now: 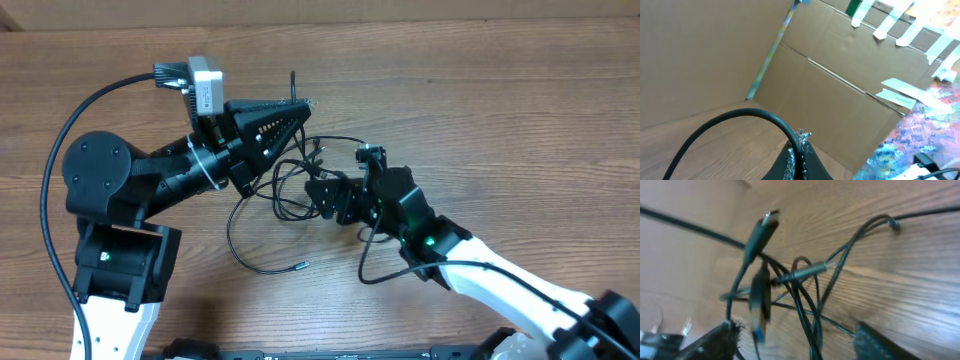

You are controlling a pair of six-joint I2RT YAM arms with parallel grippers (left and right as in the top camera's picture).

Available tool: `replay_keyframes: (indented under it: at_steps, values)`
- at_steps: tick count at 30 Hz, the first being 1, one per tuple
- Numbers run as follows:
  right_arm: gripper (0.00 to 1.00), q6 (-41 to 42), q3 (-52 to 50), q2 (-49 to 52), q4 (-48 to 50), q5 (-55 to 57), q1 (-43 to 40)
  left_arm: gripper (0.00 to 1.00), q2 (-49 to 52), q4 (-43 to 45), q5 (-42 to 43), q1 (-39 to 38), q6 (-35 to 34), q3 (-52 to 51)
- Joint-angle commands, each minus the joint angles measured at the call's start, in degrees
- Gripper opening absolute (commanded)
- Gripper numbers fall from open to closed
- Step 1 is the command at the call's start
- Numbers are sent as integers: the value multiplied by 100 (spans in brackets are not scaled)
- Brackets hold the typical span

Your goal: Untangle cables

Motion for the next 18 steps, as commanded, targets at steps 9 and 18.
replay_keyframes:
  at_steps: [9,18]
  values:
    - [21,-98,63,737,31,136,201,4,-105,98,127,173,-46,208]
    - [4,-778,68,107,-1123,778,-474,4,-98,-345,533,1895,-28,208]
